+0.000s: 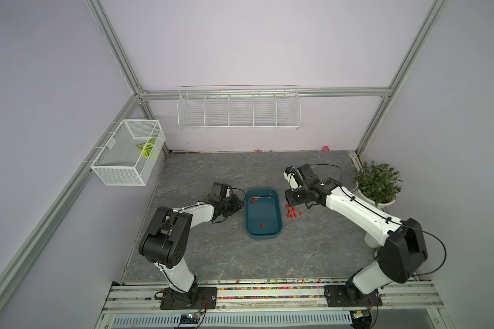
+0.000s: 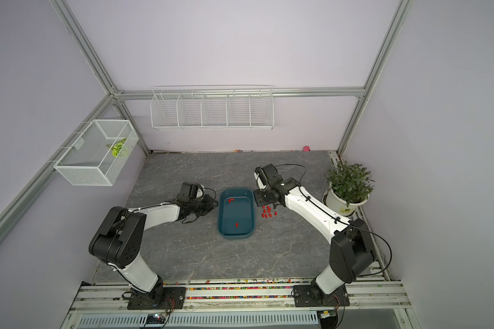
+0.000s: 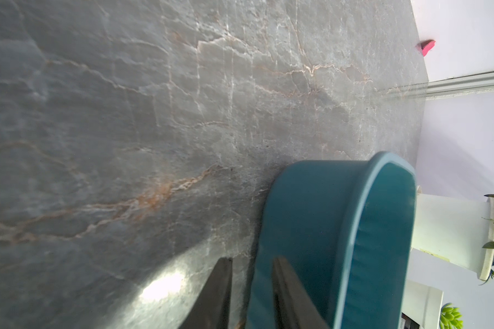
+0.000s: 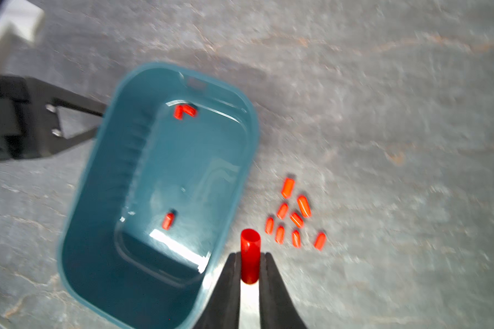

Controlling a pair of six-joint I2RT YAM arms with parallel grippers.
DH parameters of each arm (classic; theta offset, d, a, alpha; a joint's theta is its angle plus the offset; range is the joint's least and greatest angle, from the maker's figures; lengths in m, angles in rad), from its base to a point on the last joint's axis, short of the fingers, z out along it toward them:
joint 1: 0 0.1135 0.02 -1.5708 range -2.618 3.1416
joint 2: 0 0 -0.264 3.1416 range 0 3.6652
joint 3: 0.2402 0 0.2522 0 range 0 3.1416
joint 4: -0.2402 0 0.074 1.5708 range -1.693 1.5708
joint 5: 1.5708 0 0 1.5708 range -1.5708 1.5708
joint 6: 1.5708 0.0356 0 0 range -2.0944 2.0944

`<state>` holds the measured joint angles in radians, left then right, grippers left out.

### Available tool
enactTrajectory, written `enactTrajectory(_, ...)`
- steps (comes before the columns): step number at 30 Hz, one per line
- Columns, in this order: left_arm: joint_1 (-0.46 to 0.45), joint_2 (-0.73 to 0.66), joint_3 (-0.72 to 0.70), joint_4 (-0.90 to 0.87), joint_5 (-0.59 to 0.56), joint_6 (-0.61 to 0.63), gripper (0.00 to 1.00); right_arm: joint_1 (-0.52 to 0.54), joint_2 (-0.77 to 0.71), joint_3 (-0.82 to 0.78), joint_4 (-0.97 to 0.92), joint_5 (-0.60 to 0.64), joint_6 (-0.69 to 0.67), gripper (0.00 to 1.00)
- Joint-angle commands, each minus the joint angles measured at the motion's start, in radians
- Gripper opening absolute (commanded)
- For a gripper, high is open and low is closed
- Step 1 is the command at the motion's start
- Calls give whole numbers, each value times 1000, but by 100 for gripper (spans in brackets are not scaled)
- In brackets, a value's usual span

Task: Take the screw protection sleeves out of the storage box
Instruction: Place the screw protection sleeve at the center of the board.

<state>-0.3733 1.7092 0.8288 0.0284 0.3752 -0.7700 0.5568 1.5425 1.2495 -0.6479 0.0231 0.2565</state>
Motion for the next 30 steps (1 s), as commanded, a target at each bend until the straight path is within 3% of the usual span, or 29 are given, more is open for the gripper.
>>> enactTrajectory(1,2,18,28,7,9,4,31,-37,-61,-93,32,17,15,17)
enactTrajectory(13,2,21,28,3,13,6,31,-71,-38,-270,133,-11,35,17)
enactTrajectory(30,1,17,27,6,15,9,31,-87,133,-263,208,-13,18,16)
